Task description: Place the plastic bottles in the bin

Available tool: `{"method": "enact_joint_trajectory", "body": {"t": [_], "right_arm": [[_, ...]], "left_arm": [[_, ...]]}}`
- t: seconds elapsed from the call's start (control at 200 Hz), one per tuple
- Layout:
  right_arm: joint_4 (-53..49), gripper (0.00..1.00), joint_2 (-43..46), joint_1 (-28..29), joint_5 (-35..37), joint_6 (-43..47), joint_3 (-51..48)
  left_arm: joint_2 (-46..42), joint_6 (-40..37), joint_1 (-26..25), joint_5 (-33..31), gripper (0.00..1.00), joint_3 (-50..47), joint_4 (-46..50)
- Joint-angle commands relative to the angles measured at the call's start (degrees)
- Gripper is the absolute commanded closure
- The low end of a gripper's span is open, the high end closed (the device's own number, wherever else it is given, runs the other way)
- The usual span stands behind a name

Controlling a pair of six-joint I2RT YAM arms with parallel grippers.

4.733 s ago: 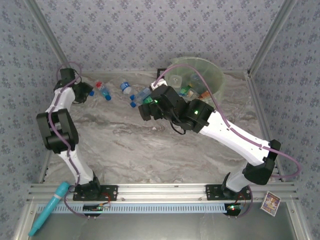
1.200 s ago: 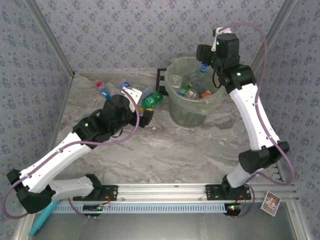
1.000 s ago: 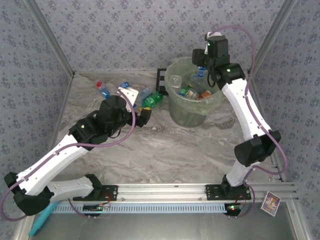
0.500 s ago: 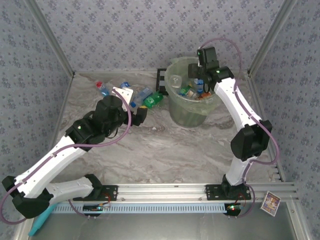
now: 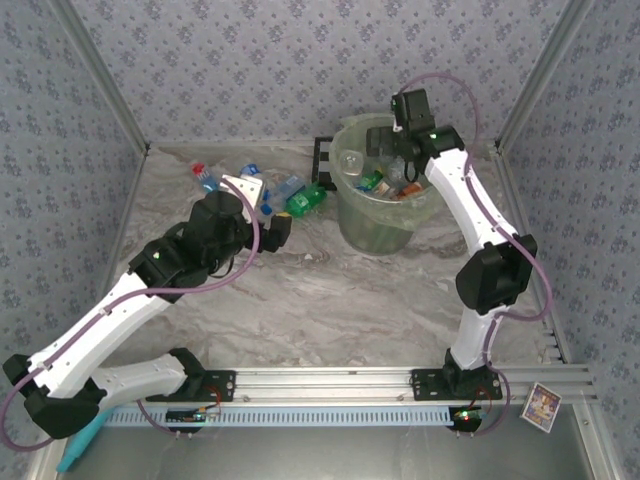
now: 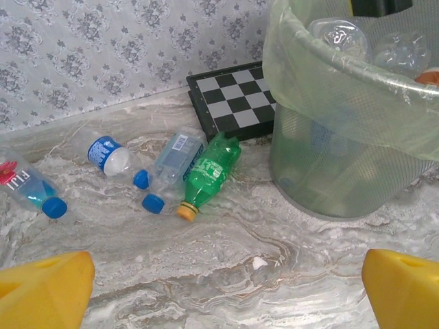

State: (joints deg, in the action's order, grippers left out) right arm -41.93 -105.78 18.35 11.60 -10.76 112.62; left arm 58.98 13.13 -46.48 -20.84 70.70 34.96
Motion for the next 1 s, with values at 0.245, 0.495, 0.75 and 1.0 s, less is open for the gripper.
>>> {"method": "enact_joint_trajectory", "body": {"t": [0.245,0.495,0.75,1.0], "right_arm": [[-2.01,0.00,8.15,1.60,-2.00,-0.05,6.25],[-1.93,0.00,17.69,5.57,-1.66,-0.51,0.48],[-3.26,0.00,26.71,9.02,-1.60,-1.80,-6.06],[-8.21,0.00,32.23,10.60,-1.57,-2.88,-8.07]], "left_arm": [[-0.21,4.75,6.56,1.28,0.00,-2.54,0.79],[3.19,9.03,16.09,11.03,0.03,-8.40,-4.49],[11.87,7.50,22.31,19.60,0.18,-9.59,-10.13],[24.20,0.40,22.47,19.07,0.32,-5.30,-13.08]]}}
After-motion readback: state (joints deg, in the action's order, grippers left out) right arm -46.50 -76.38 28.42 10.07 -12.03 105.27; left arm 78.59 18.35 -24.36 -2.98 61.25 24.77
